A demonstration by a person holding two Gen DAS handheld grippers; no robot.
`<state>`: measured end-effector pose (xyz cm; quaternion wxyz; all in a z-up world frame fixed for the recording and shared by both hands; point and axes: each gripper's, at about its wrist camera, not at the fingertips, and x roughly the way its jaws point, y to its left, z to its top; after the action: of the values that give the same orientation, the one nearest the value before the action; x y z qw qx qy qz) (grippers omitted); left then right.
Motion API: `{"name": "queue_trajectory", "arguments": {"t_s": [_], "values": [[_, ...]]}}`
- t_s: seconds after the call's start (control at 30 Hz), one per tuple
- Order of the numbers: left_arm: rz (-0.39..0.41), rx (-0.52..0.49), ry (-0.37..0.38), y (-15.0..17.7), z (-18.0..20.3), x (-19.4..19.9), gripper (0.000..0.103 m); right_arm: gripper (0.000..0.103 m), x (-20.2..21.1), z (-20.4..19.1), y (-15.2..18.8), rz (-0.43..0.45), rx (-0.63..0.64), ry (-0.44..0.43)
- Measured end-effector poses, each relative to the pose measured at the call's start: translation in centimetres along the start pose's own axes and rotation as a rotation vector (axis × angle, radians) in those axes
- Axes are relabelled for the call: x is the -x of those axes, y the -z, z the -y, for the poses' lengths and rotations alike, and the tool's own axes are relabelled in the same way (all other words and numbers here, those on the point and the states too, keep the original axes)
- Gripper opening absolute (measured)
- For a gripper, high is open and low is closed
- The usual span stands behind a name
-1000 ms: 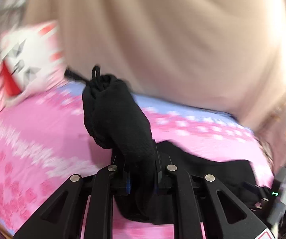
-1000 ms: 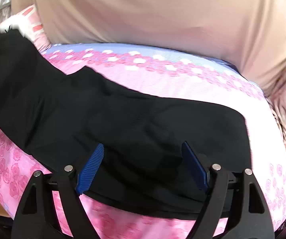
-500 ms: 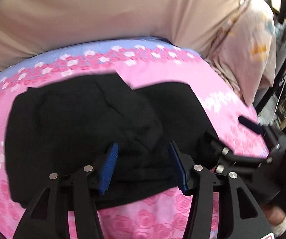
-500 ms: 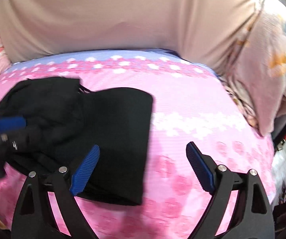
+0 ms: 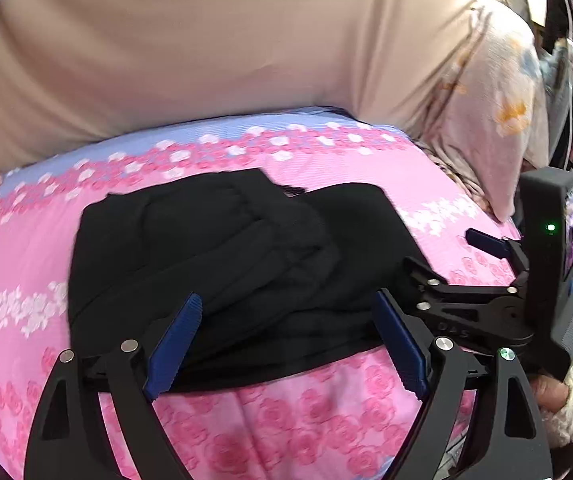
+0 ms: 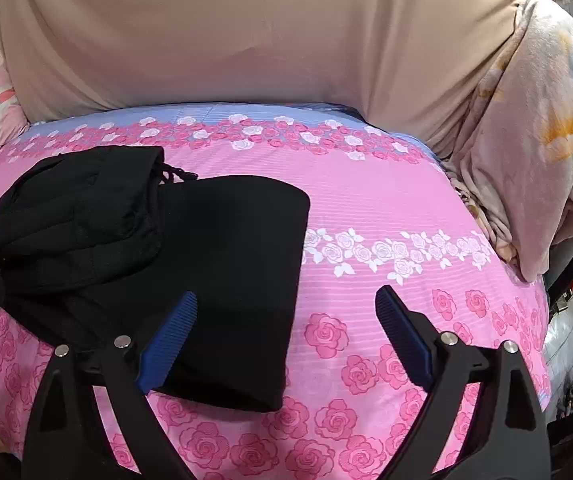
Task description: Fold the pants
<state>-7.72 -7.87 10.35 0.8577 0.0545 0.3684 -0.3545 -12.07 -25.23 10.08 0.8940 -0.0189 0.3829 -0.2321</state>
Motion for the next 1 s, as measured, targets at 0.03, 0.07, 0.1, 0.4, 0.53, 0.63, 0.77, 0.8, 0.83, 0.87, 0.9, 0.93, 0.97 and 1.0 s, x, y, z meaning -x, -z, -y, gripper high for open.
{"name": "queue_trajectory", "arguments": {"t_s": [0.03, 0.07, 0.1, 0.4, 0.53, 0.63, 0.77, 0.8, 0.83, 0.87, 0.9, 0.93, 0.97, 1.0], "values": [[-0.002, 0.015, -0.010, 0.2, -0.7, 0.1, 0.084, 0.089, 0.1, -0.2, 0.0, 0.001, 0.006, 0.002], [-0.007, 0.031, -0.022, 0.4, -1.5, 0.1, 0.084, 0.089, 0.2, -0.1, 0.0, 0.006, 0.008, 0.004], [-0.011, 0.041, -0.032, 0.6, -2.1, 0.2, 0.084, 0.089, 0.5, 0.2, -0.1, 0.016, -0.006, 0.007], [-0.033, 0.126, -0.200, 2.9, -8.6, 0.5, 0.085, 0.093, 0.5, 1.6, -3.1, -0.012, -0.162, -0.371], [-0.036, 0.156, -0.206, 3.7, -10.2, 0.8, 0.085, 0.093, -3.7, -1.1, -4.6, -0.103, -0.162, -0.421], [-0.033, 0.167, -0.192, 4.0, -11.0, 1.2, 0.085, 0.093, -7.7, -2.6, -5.5, -0.178, -0.263, -0.571], [-0.030, 0.175, -0.161, 3.8, -11.3, 1.5, 0.085, 0.024, -9.7, -5.1, -5.7, -0.232, -0.319, -0.732], [-0.029, 0.175, -0.150, 3.7, -11.5, 1.7, 0.085, 0.016, -8.4, -5.0, -6.1, -0.193, -0.297, -0.719], [-0.024, 0.173, -0.135, 3.6, -11.6, 2.1, 0.085, 0.015, -6.6, -4.5, -6.6, -0.137, -0.284, -0.707], [-0.018, 0.171, -0.125, 3.4, -11.6, 2.3, 0.085, 0.015, -4.3, -3.4, -7.1, -0.075, -0.290, -0.718], [-0.006, 0.169, -0.111, 3.4, -11.8, 2.8, 0.085, 0.015, -2.0, -2.2, -7.3, -0.016, -0.294, -0.717], [0.002, 0.170, -0.103, 3.3, -12.0, 3.0, 0.087, 0.014, -0.6, -1.4, -7.4, 0.022, -0.279, -0.686], [0.006, 0.172, -0.101, 3.3, -12.1, 3.0, 0.087, 0.015, 1.1, -0.6, -7.1, 0.069, -0.251, -0.615], [0.007, 0.178, -0.096, 3.4, -12.2, 2.9, 0.087, 0.015, 1.4, -0.1, -6.8, 0.075, -0.244, -0.573]]}}
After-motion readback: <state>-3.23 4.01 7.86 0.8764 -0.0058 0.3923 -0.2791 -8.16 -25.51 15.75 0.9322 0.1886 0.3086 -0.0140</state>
